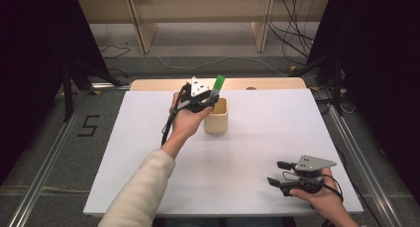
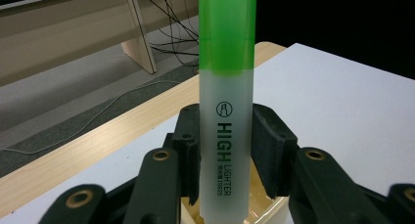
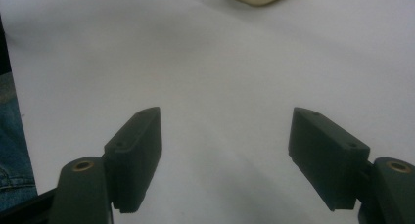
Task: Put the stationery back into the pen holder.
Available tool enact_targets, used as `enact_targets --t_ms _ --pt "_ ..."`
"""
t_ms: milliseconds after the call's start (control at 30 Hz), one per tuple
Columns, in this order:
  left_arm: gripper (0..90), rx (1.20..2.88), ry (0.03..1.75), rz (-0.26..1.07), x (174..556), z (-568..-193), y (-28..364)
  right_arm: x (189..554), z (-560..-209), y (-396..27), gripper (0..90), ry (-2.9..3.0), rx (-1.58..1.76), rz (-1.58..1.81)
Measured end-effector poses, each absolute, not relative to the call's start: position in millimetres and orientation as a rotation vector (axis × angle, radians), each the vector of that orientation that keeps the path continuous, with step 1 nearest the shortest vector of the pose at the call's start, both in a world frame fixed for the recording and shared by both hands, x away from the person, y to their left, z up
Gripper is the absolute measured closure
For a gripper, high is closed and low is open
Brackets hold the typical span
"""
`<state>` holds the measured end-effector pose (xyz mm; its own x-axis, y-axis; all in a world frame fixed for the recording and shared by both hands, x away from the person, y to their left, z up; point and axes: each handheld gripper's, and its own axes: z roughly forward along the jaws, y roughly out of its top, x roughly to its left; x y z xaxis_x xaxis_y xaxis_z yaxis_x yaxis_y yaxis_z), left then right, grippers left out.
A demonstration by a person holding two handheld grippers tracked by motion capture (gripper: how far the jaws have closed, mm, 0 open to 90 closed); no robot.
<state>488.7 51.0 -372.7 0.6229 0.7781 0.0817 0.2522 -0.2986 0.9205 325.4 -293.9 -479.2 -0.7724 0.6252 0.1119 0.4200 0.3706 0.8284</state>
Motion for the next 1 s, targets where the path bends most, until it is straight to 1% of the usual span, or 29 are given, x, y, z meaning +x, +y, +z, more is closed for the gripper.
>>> enact_targets --t_ms 1000 --pt "66.2 1.869 0.802 0.653 496.2 -381.7 40.6 325.7 -479.5 -293.6 29.0 2.413 0.923 1.354"
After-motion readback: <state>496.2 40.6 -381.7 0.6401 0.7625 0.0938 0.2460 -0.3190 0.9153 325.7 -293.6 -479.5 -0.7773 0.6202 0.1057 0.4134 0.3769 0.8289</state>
